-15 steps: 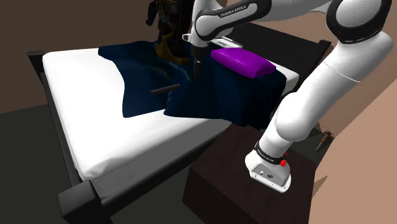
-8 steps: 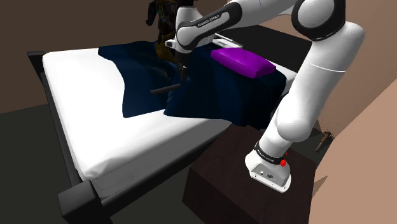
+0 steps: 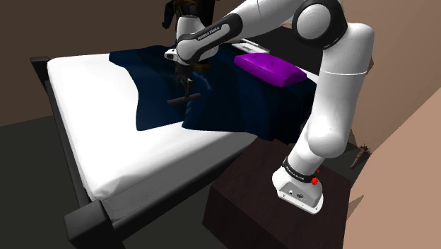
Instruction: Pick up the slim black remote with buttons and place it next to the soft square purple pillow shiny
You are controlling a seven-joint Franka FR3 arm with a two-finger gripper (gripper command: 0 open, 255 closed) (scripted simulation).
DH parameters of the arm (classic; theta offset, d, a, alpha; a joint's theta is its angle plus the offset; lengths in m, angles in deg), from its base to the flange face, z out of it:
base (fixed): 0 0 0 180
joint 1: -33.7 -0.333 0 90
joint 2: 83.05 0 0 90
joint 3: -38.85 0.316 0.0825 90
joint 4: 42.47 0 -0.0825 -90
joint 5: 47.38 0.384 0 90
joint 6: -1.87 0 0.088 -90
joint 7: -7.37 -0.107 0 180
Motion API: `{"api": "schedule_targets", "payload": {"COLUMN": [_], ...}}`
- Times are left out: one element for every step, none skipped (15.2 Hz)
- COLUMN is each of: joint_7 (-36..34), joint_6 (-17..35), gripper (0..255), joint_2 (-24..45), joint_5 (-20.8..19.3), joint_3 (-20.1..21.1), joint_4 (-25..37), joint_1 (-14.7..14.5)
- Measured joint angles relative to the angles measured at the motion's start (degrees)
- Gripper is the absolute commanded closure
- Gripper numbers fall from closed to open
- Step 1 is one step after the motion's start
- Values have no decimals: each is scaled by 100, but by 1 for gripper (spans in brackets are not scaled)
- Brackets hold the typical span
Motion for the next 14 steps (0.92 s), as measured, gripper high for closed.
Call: {"api": "schedule_targets", "payload": {"joint_7": [30,40,60,67,72,83,75,73,72,72,72,72,72,72], "joint_6": [63,116,181,247,288,385,427,448,459,465,468,469,470,470], "gripper": [0,0,0,0,0,0,0,0,0,0,0,0,0,255], "joint_2": [47,116,160,204,247,320,355,370,378,382,385,386,387,387], "joint_5": [3,7,12,16,20,27,28,29,29,30,30,30,30,30], "joint_3": [9,17,17,18,20,21,25,26,27,27,27,27,27,27], "joint_4": [-7,11,-8,-30,-27,-52,-60,-66,-67,-68,-67,-67,-67,-67], "joint_1": [1,-2,6,9,11,19,14,12,11,12,12,12,12,12]}}
